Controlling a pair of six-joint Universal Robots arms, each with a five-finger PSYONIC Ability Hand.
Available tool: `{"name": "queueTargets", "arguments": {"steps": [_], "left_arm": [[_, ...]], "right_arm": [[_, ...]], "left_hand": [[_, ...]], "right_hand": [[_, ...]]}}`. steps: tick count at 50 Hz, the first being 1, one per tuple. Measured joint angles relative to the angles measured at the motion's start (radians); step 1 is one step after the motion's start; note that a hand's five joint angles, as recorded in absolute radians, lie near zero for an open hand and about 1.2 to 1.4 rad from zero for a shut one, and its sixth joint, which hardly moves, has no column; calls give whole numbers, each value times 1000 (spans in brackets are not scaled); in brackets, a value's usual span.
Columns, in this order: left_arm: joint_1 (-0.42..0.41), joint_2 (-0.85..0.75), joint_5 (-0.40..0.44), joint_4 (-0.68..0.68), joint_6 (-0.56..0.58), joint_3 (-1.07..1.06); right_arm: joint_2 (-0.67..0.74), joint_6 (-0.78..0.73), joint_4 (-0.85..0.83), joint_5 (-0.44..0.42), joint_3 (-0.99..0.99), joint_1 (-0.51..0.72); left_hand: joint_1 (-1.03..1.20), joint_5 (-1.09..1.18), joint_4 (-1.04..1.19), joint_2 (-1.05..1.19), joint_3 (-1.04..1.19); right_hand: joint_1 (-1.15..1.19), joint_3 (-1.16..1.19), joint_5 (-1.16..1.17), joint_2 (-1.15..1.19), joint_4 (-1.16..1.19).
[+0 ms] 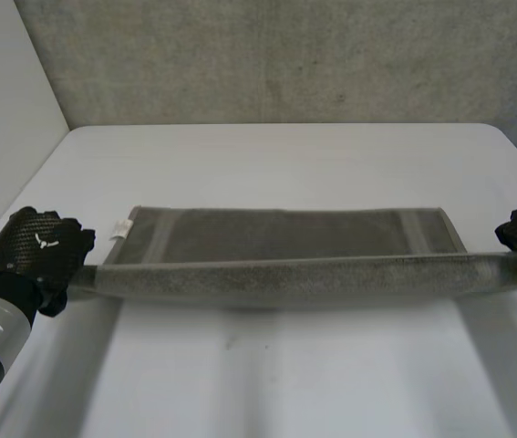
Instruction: Fold the towel.
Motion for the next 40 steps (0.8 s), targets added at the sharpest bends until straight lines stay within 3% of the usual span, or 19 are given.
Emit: {"name": "queueTargets", "arguments": {"steps": [6,17,27,40], "left_arm": [[-4,-33,10,22,1,8],[-37,-320,28,154,-13,173],[-54,-658,21,187,-14,440],[-60,-941,7,182,-21,799]], "right_arm": [[45,15,-33,-6,3,10],[339,119,-196,54,-149,136],[583,172,-346,163,-359,244],[813,185,-410,248,-607,278]], "left_hand": [[0,1,0,0,0],[0,1,0,0,0],[0,1,0,0,0],[0,1,0,0,0]], "right_hand": [[0,7,3,0,0],[0,10,8,0,0],[1,10,8,0,0],[1,10,8,0,0]]}}
